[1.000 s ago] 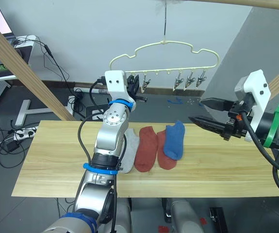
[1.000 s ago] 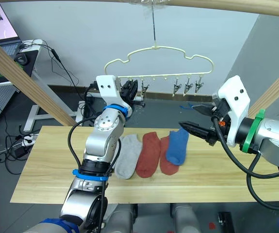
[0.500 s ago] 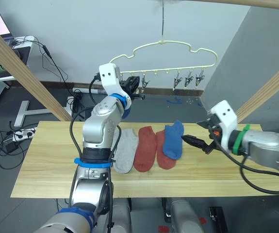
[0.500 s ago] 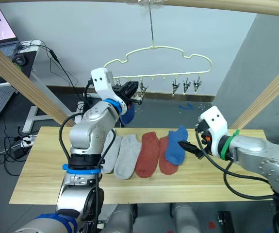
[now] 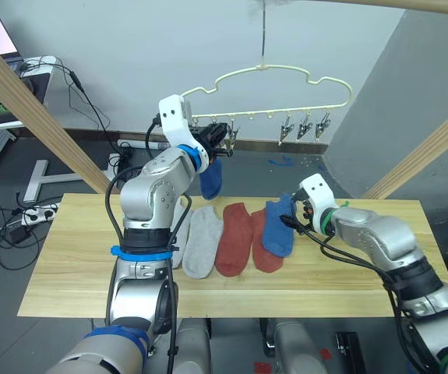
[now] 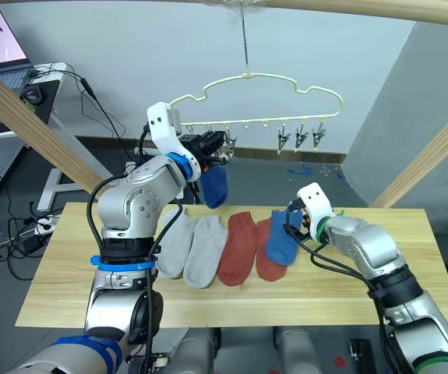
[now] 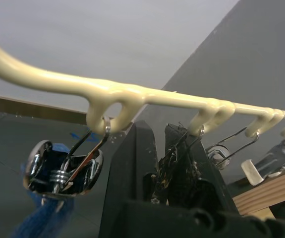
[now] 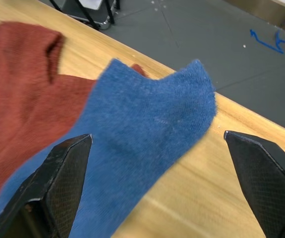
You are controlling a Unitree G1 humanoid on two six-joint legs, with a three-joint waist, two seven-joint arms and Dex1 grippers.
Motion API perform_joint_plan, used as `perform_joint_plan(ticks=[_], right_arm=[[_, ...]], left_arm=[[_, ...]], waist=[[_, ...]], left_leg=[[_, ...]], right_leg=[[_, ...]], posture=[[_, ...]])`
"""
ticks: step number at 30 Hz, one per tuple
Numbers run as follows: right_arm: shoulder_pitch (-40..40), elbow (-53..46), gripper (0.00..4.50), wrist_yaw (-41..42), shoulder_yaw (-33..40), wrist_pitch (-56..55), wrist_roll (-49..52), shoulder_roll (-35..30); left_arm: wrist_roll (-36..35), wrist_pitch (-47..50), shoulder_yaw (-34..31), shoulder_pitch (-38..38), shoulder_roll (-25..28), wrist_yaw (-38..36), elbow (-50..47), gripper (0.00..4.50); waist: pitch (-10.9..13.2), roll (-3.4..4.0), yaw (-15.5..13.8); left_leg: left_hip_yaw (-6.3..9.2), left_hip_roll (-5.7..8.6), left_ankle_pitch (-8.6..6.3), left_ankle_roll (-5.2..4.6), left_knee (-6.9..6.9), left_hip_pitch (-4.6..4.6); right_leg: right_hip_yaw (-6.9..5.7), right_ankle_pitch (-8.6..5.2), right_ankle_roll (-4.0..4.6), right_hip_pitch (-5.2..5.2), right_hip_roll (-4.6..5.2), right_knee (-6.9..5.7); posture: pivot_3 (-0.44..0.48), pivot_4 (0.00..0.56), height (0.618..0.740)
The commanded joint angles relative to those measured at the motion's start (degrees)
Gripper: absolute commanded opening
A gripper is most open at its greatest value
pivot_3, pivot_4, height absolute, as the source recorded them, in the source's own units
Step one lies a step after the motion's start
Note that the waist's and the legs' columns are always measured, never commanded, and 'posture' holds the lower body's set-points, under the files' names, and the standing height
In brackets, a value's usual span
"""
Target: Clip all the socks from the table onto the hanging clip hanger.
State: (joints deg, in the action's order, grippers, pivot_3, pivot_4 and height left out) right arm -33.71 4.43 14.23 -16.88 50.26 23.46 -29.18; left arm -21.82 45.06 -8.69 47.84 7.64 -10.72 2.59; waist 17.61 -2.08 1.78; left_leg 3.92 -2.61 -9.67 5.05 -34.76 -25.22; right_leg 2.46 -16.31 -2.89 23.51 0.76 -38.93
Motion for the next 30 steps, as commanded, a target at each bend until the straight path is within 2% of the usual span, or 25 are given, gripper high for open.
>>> perform_joint_plan(ticks=[1, 15, 22, 25, 30], right_arm=[[-2.1, 3.7, 4.47, 1.5, 1.2, -3.2, -3.5, 1.9], [-7.1, 21.5, 4.47, 4.9, 5.2, -10.4, -11.9, 8.7], [-6.5, 24.2, 4.47, 6.7, 6.8, -10.8, -13.4, 10.7], [-6.2, 24.3, 3.89, 6.9, 7.4, -10.7, -14.4, 11.2], [-6.0, 24.3, 2.08, 7.1, 8.1, -10.3, -15.2, 11.6]], left_arm=[[-0.3, 0.1, 0.6, 0.1, 0.2, -0.1, -2.2, 0.25], [-0.1, 0.7, 0.8, -0.4, 0.7, 0.2, -3.0, 0.25], [-0.2, 1.4, 0.7, -0.8, 0.8, 0.6, -4.0, 0.25], [-0.2, 1.8, 0.8, -0.9, 0.9, 0.7, -4.5, 0.25], [-0.4, 2.4, 0.7, -1.2, 1.2, 0.7, -5.1, 0.25]], waist=[[0.0, 0.01, 0.0], [0.0, 0.01, -0.1], [0.0, 0.01, -0.1], [0.0, 0.01, -0.1], [0.0, 0.01, -0.1]], left_leg=[[0.00, 0.00, 0.00, 0.00, 0.00, 0.00], [0.00, 0.00, 0.00, 0.00, 0.01, 0.01], [0.00, 0.00, 0.00, 0.00, 0.01, 0.03], [0.00, 0.00, 0.00, 0.01, 0.01, 0.03], [-0.01, 0.00, 0.00, 0.01, 0.01, 0.05]], right_leg=[[0.01, 0.01, 0.01, 0.00, 0.00, 0.00], [0.00, 0.04, 0.07, 0.00, 0.01, -0.03], [0.01, 0.05, 0.08, 0.00, 0.01, -0.05], [0.01, 0.05, 0.08, -0.01, 0.01, -0.05], [0.01, 0.05, 0.08, -0.01, 0.01, -0.06]], posture=[[0.018, 0.301, 0.740], [0.043, 0.300, 0.740], [0.056, 0.297, 0.740], [0.056, 0.297, 0.740], [0.057, 0.294, 0.740]])
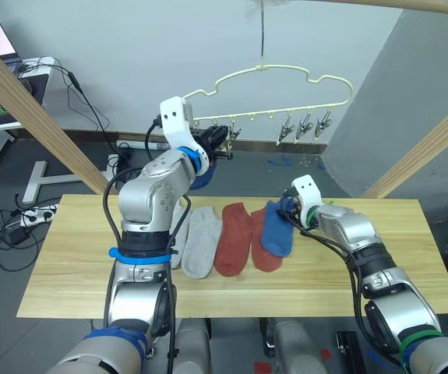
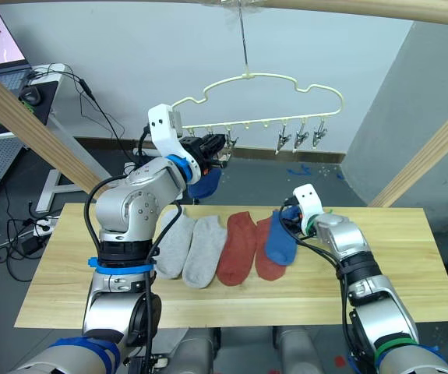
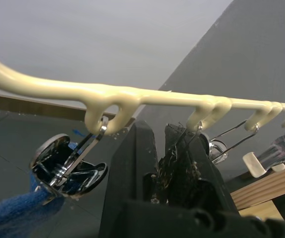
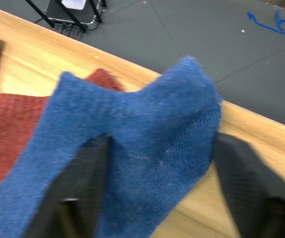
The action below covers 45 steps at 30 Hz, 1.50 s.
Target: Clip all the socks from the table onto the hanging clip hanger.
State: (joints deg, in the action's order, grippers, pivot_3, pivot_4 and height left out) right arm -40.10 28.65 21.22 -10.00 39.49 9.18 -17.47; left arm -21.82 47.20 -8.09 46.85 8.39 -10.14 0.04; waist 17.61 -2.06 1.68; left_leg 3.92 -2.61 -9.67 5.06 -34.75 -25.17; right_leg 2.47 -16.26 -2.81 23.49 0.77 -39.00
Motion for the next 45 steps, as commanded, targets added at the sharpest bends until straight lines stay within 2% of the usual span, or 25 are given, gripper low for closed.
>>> perform_joint_plan(ticks=[1, 6, 11, 16, 22, 26, 31, 34, 37, 45], right_arm=[[0.5, 0.0, 1.68, 0.1, 1.3, 0.5, -1.1, 0.0], [0.5, -0.3, 0.05, 0.2, 1.8, 0.8, -1.7, 0.3], [2.0, -6.8, 0.05, 1.5, 2.2, 4.2, -1.0, 0.0], [6.8, -28.9, 0.05, 4.6, 2.8, 16.7, 2.9, -3.7], [11.2, -49.0, 0.05, 7.0, 3.7, 29.5, 8.7, -9.0], [11.9, -53.4, 0.05, 7.4, 5.1, 33.7, 11.0, -11.2], [14.4, -51.8, 0.05, 6.9, 4.1, 32.7, 10.7, -12.5], [15.7, -50.5, 0.84, 6.2, 3.1, 31.7, 10.1, -11.9], [16.7, -48.2, 1.85, 5.2, 1.4, 29.2, 8.0, -12.5], [18.0, -41.1, 1.85, 4.0, -0.5, 23.9, 3.3, -15.7]], left_arm=[[-0.4, 0.5, 0.1, -0.2, 0.5, 0.0, -2.6, 0.25], [-0.8, 1.3, 0.2, -0.2, 0.7, -0.4, -2.7, 0.25], [-0.7, 1.5, 0.4, -0.2, 1.0, -0.7, -2.9, 0.25], [-0.6, 1.4, 0.5, -0.1, 1.6, -0.9, -2.8, 0.25], [-0.7, 1.5, 0.8, -0.3, 1.9, -1.1, -2.9, 0.25], [-0.7, 1.3, 1.0, -0.3, 1.8, -1.2, -2.7, 0.25], [-0.6, 0.9, 1.3, -0.3, 1.6, -1.3, -2.2, 0.25], [-0.6, 0.9, 1.2, -0.3, 1.6, -1.2, -2.1, 0.25], [-0.6, 0.9, 1.1, -0.3, 1.9, -1.3, -2.2, 0.25], [-0.4, 0.8, 1.2, -0.3, 1.8, -1.1, -2.0, 0.25]], waist=[[0.0, 0.00, 0.0], [0.0, 0.00, 0.0], [0.0, 0.00, -0.1], [0.0, 0.01, -0.1], [0.0, 0.01, -0.2], [0.0, 0.00, -0.2], [0.0, 0.00, -0.1], [0.0, 0.00, 0.0], [0.0, 0.00, -0.1], [0.0, 0.00, -0.1]], left_leg=[[0.00, 0.00, 0.00, 0.00, 0.00, 0.00], [0.00, 0.01, 0.00, 0.00, -0.01, 0.01], [0.00, 0.01, 0.00, 0.00, -0.01, 0.02], [0.01, 0.02, 0.00, 0.01, 0.05, 0.00], [0.05, 0.02, 0.00, 0.01, 0.05, 0.00], [0.04, 0.04, 0.00, 0.00, 0.02, -0.01], [0.04, 0.04, -0.01, 0.00, 0.03, -0.01], [0.03, 0.04, -0.01, 0.00, 0.03, -0.01], [0.03, 0.03, -0.01, 0.00, 0.03, -0.01], [0.03, 0.06, 0.00, 0.00, 0.00, -0.01]], right_leg=[[0.00, 0.00, 0.00, 0.00, 0.00, 0.00], [-0.01, 0.00, 0.00, -0.02, 0.01, 0.00], [-0.01, 0.00, 0.00, -0.03, 0.01, -0.01], [-0.02, 0.00, 0.00, 0.00, 0.04, 0.00], [-0.06, -0.02, -0.03, 0.00, 0.03, 0.00], [-0.04, -0.02, -0.04, -0.01, 0.04, 0.00], [-0.04, -0.03, -0.05, -0.01, 0.04, 0.01], [-0.03, -0.03, -0.05, 0.00, 0.04, 0.02], [-0.04, -0.03, -0.05, 0.00, 0.04, 0.01], [-0.03, -0.03, -0.05, -0.01, 0.05, 0.00]], posture=[[0.057, 0.294, 0.740], [0.055, 0.290, 0.740], [0.061, 0.287, 0.740], [0.065, 0.287, 0.740], [0.065, 0.287, 0.740], [0.049, 0.287, 0.740], [0.040, 0.289, 0.740], [0.044, 0.289, 0.740], [0.049, 0.288, 0.740], [0.050, 0.287, 0.740]])
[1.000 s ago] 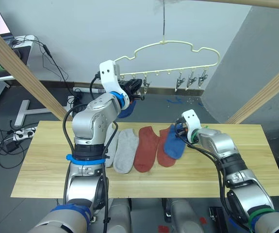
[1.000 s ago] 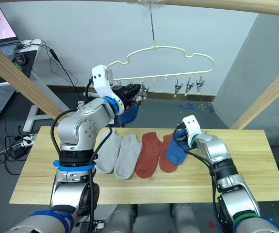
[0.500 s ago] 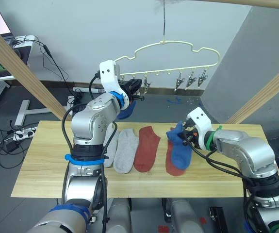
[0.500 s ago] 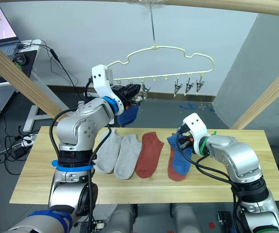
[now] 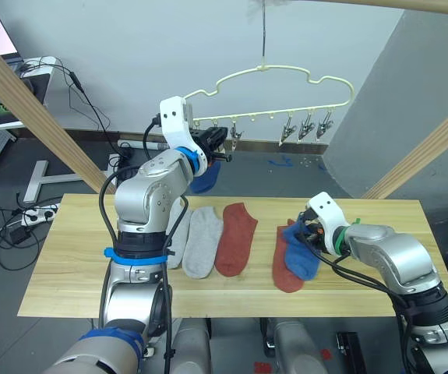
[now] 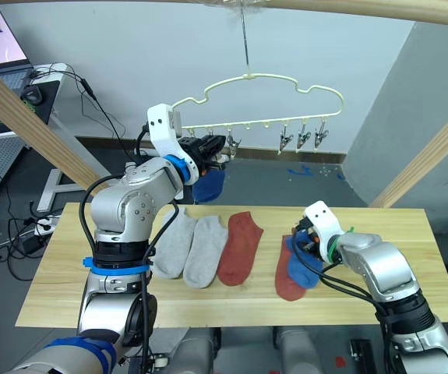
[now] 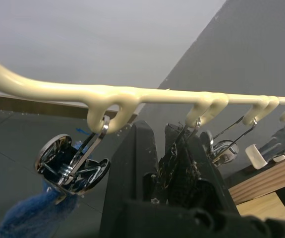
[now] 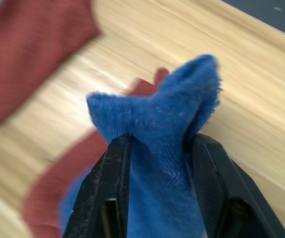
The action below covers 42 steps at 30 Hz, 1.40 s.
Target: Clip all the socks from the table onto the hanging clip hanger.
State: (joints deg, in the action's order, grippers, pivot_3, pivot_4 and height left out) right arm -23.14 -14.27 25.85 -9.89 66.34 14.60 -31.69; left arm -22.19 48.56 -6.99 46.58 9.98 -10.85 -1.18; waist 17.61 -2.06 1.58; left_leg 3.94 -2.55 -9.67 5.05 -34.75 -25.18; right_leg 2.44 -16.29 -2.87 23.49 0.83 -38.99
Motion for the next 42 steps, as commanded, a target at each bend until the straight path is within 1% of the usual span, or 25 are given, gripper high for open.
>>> perform_joint_plan(ticks=[1, 3, 5, 7, 8, 9, 13, 14, 17, 23, 26, 31, 33, 34, 40, 42], right_arm=[[1.2, 3.1, 1.85, -0.9, -1.1, -4.3, -3.2, -1.9], [1.2, 5.6, 1.85, -1.2, -1.0, -5.9, -4.0, -1.6], [0.8, 7.3, 1.85, -0.8, -0.5, -5.1, -3.8, -1.3], [0.7, 7.7, 2.24, -0.5, 0.3, -4.6, -3.4, -0.8], [0.6, 7.7, 2.45, -0.5, 0.3, -4.7, -3.6, -0.7], [0.5, 7.8, 2.77, -0.6, 0.3, -4.9, -3.9, -0.6], [0.1, 7.7, 4.25, -2.1, 1.0, -4.4, -4.7, 0.1], [-0.1, 7.6, 4.47, -2.1, 1.2, -4.2, -4.7, 0.2], [-0.3, 7.4, 4.47, -2.5, 1.5, -3.6, -4.5, 1.1], [-0.2, 12.4, 4.47, -4.4, 1.6, -6.5, -6.1, 3.0], [-0.7, 13.1, 3.92, -4.9, 1.7, -6.6, -6.3, 3.7], [-1.6, 12.0, 2.11, -4.8, 1.7, -5.3, -6.2, 3.6], [-1.9, 11.5, 1.26, -4.5, 1.8, -4.8, -6.2, 3.4], [-2.0, 11.4, 0.97, -4.3, 1.8, -4.5, -6.2, 3.3], [-2.0, 9.9, 0.97, -2.8, 1.7, -2.9, -5.5, 3.1], [-1.9, 9.4, 1.33, -1.8, 1.5, -2.8, -5.1, 3.1]], left_arm=[[0.0, -0.6, 0.2, -0.1, 0.2, -0.3, -0.8, 0.25], [0.0, -0.6, 0.2, -0.1, 0.1, -0.3, -0.9, 0.25], [0.0, -0.6, 0.3, -0.2, 0.0, -0.2, -1.0, 0.25], [0.0, -0.5, 0.3, -0.2, 0.0, -0.2, -1.1, 0.25], [0.0, -0.5, 0.3, -0.3, 0.1, -0.2, -1.2, 0.25], [0.1, -0.5, 0.3, -0.3, 0.0, -0.2, -1.1, 0.25], [0.1, -0.5, 0.3, -0.2, 0.0, -0.1, -1.1, 0.25], [0.1, -0.5, 0.3, -0.2, 0.0, -0.1, -1.1, 0.25], [0.0, -0.2, 0.4, -0.3, -0.2, 0.1, -1.5, 0.25], [0.0, 0.2, 0.5, -0.3, -0.5, 0.5, -1.9, 0.25], [0.0, 0.3, 0.4, -0.6, -0.3, 0.5, -2.2, 0.25], [0.1, 0.3, 0.4, -0.8, -0.2, 0.5, -2.2, 0.25], [0.1, 0.2, 0.4, -0.8, -0.3, 0.5, -2.1, 0.25], [0.1, 0.1, 0.4, -0.7, -0.3, 0.5, -1.9, 0.25], [0.2, -0.3, 0.5, -0.7, -0.4, 0.4, -1.5, 0.25], [0.2, -0.3, 0.5, -0.7, -0.5, 0.4, -1.5, 0.25]], waist=[[0.0, 0.00, 0.0], [0.0, 0.00, 0.0], [0.0, 0.00, 0.0], [0.0, 0.00, 0.0], [0.0, 0.00, 0.0], [0.0, 0.00, 0.0], [0.0, 0.00, 0.0], [0.0, 0.00, 0.0], [0.0, 0.00, 0.0], [0.0, 0.00, 0.0], [0.0, 0.00, 0.0], [0.0, 0.00, 0.0], [0.0, 0.00, 0.0], [0.0, 0.00, 0.0], [0.0, 0.00, 0.0], [0.0, 0.00, 0.0]], left_leg=[[0.00, 0.00, 0.00, 0.00, 0.00, 0.00], [0.00, 0.00, 0.00, 0.00, 0.00, 0.00], [-0.01, 0.01, 0.00, 0.00, 0.00, 0.00], [-0.01, 0.00, 0.00, 0.00, 0.00, 0.00], [-0.01, 0.00, 0.00, 0.00, 0.00, 0.00], [0.00, -0.01, 0.00, 0.00, 0.00, 0.00], [-0.01, 0.01, 0.00, 0.00, -0.01, 0.00], [-0.01, 0.00, 0.00, 0.00, -0.01, 0.00], [0.00, 0.00, 0.00, 0.00, -0.01, 0.00], [0.00, 0.00, 0.00, 0.00, -0.01, 0.00], [-0.01, 0.00, 0.00, 0.00, -0.01, 0.01], [-0.01, 0.00, 0.00, 0.00, -0.02, 0.01], [-0.01, 0.00, 0.00, 0.00, -0.02, 0.02], [0.00, 0.00, 0.00, 0.00, -0.02, 0.02], [-0.01, 0.00, 0.00, 0.00, -0.02, 0.02], [0.00, 0.00, 0.00, 0.00, -0.02, 0.02]], right_leg=[[0.00, 0.00, 0.00, 0.00, 0.00, 0.00], [0.00, 0.00, 0.00, 0.00, 0.00, 0.01], [0.02, 0.00, 0.00, 0.00, 0.01, 0.02], [0.01, 0.01, 0.01, 0.00, 0.00, 0.00], [0.01, 0.01, 0.02, 0.00, 0.00, -0.01], [0.00, 0.01, 0.02, 0.00, 0.00, -0.01], [0.01, 0.01, 0.01, 0.00, 0.00, -0.01], [0.01, 0.01, 0.01, 0.00, 0.00, -0.01], [0.01, 0.01, 0.01, 0.00, 0.00, -0.02], [0.00, 0.01, 0.02, -0.01, 0.00, -0.01], [0.01, 0.01, 0.02, -0.01, 0.00, -0.02], [0.01, 0.02, 0.03, -0.02, 0.00, -0.03], [0.01, 0.02, 0.03, -0.02, 0.00, -0.03], [0.01, 0.02, 0.03, -0.02, 0.00, -0.03], [0.01, 0.02, 0.03, -0.02, 0.00, -0.03], [0.01, 0.02, 0.04, -0.02, 0.00, -0.03]], posture=[[0.050, 0.287, 0.740], [0.049, 0.288, 0.740], [0.052, 0.287, 0.740], [0.052, 0.287, 0.740], [0.052, 0.287, 0.740], [0.050, 0.288, 0.740], [0.051, 0.290, 0.740], [0.051, 0.290, 0.740], [0.048, 0.293, 0.740], [0.053, 0.295, 0.740], [0.056, 0.295, 0.740], [0.055, 0.295, 0.740], [0.055, 0.295, 0.740], [0.054, 0.294, 0.740], [0.053, 0.293, 0.740], [0.054, 0.292, 0.740]])
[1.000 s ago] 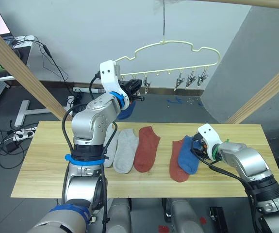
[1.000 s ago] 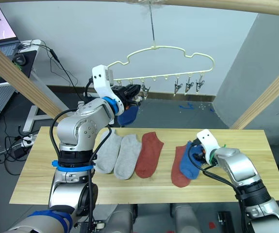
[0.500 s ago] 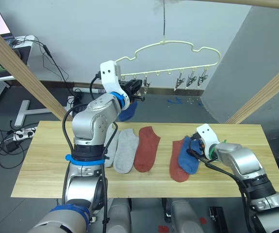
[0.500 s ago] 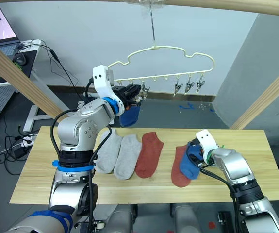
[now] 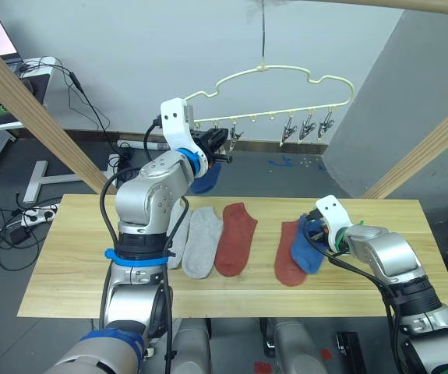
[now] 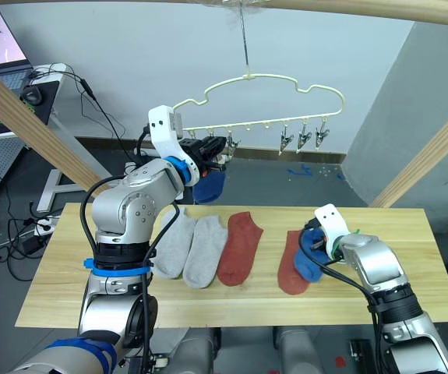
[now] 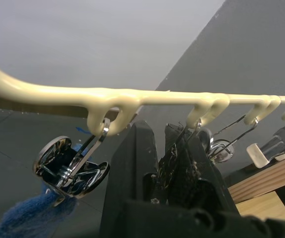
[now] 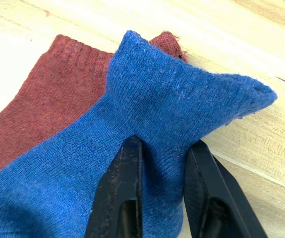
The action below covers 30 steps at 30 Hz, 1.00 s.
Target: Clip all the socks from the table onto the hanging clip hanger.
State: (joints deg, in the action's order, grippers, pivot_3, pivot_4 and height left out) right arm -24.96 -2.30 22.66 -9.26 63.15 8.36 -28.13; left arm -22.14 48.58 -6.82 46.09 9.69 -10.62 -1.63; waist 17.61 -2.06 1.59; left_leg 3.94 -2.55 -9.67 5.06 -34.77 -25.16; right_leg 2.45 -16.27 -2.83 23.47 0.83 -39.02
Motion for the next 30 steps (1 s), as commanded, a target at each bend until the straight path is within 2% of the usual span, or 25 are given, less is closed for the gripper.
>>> perform_joint_plan(ticks=[1, 7, 22, 25, 30], right_arm=[[0.0, -2.8, 1.52, 1.6, 0.7, 0.6, 1.2, -0.2], [0.1, -3.1, 3.68, 1.2, -1.0, -0.2, -0.6, -0.2], [-0.6, -6.6, 3.68, 1.2, -0.5, 3.6, -0.2, -1.4], [-0.4, -5.4, 3.09, 0.8, -0.7, 2.9, -0.8, -1.2], [-0.2, -4.2, 1.34, 0.5, -0.3, 2.5, -1.0, -1.2]], left_arm=[[0.2, -0.4, 0.4, -0.2, -0.2, 0.2, -1.0, 0.25], [0.2, -0.4, 0.4, -0.3, -0.3, 0.2, -1.0, 0.25], [0.2, -0.6, 0.5, -0.6, -0.5, 0.1, -1.0, 0.25], [0.3, -0.7, 0.6, -0.6, -0.6, 0.2, -1.0, 0.25], [0.3, -0.7, 0.5, -0.7, -0.5, 0.2, -1.1, 0.25]], waist=[[0.0, 0.00, 0.0], [0.0, 0.00, 0.0], [0.0, 0.00, 0.0], [0.0, 0.00, 0.0], [0.0, 0.00, 0.0]], left_leg=[[0.00, 0.00, 0.00, 0.00, 0.00, 0.00], [0.00, 0.00, 0.00, 0.00, 0.00, 0.00], [0.00, 0.00, 0.00, 0.00, -0.01, 0.00], [0.00, 0.00, 0.00, 0.00, -0.01, 0.00], [0.00, 0.00, 0.00, 0.00, -0.01, 0.00]], right_leg=[[0.00, 0.00, 0.00, 0.00, 0.00, 0.00], [0.00, 0.00, 0.00, 0.00, 0.00, 0.00], [0.00, 0.00, 0.00, 0.00, 0.00, -0.01], [0.00, 0.00, 0.01, 0.00, 0.00, -0.01], [0.00, 0.01, 0.01, 0.00, 0.00, -0.01]], posture=[[0.054, 0.292, 0.740], [0.058, 0.290, 0.740], [0.058, 0.290, 0.740], [0.052, 0.287, 0.740], [0.054, 0.287, 0.740]])
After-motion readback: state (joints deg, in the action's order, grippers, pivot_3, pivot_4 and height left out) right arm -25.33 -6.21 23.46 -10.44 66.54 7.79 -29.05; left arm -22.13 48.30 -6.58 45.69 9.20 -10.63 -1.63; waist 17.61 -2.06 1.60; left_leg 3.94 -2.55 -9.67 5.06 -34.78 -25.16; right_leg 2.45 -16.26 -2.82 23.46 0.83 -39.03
